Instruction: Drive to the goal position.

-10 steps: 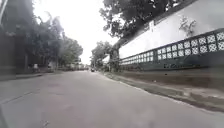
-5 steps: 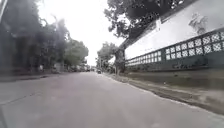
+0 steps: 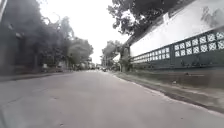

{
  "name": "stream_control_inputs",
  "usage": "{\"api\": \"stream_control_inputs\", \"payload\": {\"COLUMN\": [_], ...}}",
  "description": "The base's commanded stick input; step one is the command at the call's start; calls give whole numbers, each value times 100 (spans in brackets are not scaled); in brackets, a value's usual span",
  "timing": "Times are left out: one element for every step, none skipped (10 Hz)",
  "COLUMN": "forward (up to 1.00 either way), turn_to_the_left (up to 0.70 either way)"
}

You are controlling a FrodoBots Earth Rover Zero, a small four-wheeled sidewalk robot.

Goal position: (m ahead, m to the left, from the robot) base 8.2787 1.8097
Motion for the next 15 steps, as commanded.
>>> {"api": "stream_control_inputs", "payload": {"forward": [50, 50, 50, 50, 50, 50, 50, 50, 50, 50, 50, 50, 50, 50, 50], "turn_to_the_left": [0, 0, 0, 0, 0, 0, 0, 0, 0, 0, 0, 0, 0, 0, 0]}}
